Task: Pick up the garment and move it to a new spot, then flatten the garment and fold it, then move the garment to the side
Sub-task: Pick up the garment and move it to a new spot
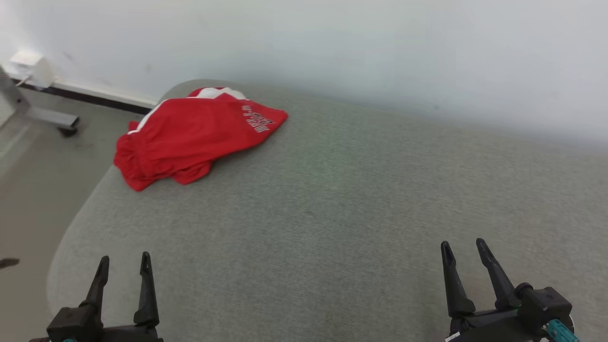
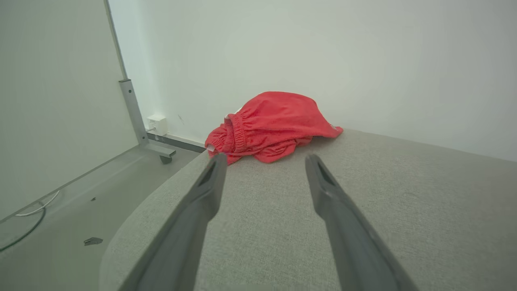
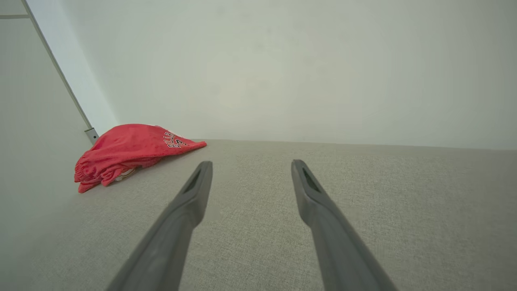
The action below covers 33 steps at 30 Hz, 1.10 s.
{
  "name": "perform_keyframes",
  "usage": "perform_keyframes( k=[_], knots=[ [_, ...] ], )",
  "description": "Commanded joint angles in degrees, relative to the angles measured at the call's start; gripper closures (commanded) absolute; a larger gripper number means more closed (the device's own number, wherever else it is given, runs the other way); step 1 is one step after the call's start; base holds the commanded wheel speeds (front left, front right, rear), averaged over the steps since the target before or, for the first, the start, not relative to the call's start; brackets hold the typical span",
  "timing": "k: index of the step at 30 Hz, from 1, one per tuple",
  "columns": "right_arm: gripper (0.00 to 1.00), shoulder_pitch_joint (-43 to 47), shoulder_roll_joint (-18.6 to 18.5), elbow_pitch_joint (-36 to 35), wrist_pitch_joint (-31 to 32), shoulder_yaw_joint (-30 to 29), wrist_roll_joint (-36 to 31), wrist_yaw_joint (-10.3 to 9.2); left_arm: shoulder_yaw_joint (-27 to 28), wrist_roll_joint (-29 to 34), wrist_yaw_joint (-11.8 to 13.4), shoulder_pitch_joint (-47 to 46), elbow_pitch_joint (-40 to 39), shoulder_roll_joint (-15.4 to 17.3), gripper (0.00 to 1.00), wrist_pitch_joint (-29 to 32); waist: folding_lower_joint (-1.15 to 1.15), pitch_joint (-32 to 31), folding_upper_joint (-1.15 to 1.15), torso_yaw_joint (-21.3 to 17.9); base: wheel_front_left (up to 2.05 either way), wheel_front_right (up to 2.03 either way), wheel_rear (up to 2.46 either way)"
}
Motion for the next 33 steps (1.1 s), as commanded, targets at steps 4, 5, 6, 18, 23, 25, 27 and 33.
perform_keyframes(
  k=[4, 5, 6, 18, 23, 25, 27, 33],
  knots=[
    [0.00, 0.0, -0.3, 0.4, 0.0, 0.6, -0.2, -0.12, 0.6, -0.3, 0.5, 0.3, 0.3, -0.2, 0.00, -0.1, 0.00, 0.3, -0.01, 5.9, 0.00, 0.00, 0.00],
    [0.00, -0.2, -0.3, 0.5, 0.0, 0.8, -0.2, -0.12, 0.8, -0.3, 0.8, 0.6, 0.2, -0.3, 0.00, -0.1, 0.00, 0.3, -0.01, 7.0, 0.00, 0.00, 0.00],
    [0.00, -0.2, -0.4, 0.6, 0.0, 0.8, -0.3, -0.12, 0.9, -0.3, 0.8, 0.7, 0.1, -0.3, 0.00, -0.1, 0.00, 0.3, -0.01, 7.5, 0.00, 0.00, 0.00],
    [0.00, -1.1, -0.8, 1.3, 0.0, 2.6, -0.4, -0.12, 2.4, -1.5, 1.6, 2.1, -0.8, -0.6, 0.00, -0.1, 0.00, 1.0, -0.01, 8.7, 0.00, 0.00, 0.00],
    [0.00, -1.2, -1.5, 1.2, 0.0, 2.5, -0.2, -0.12, 2.3, -2.3, 1.5, 0.9, 0.0, -0.7, 0.00, -0.1, 0.00, 1.9, -0.01, 8.2, 0.00, 0.00, 0.00],
    [0.00, -1.6, -2.0, 1.1, 0.0, 2.3, -0.3, -0.12, 2.4, -2.6, 1.1, -1.0, 0.3, -0.7, 0.00, -0.1, 0.00, 2.8, -0.01, 7.4, 0.00, 0.00, 0.00],
    [0.00, -2.2, -2.6, 1.0, 0.0, 2.1, -0.5, -0.12, 2.7, -3.0, 0.9, -3.4, 0.6, -0.6, 0.00, -0.1, 0.00, 3.9, -0.01, 6.4, 0.00, 0.00, 0.00],
    [0.00, -4.7, -4.2, 0.4, 0.2, 1.5, -1.1, -0.12, 4.8, -4.7, -0.2, -14.2, 1.9, 1.6, 0.00, -0.1, 0.00, 8.6, -0.01, 0.8, 0.00, 0.00, 0.00]
  ],
)
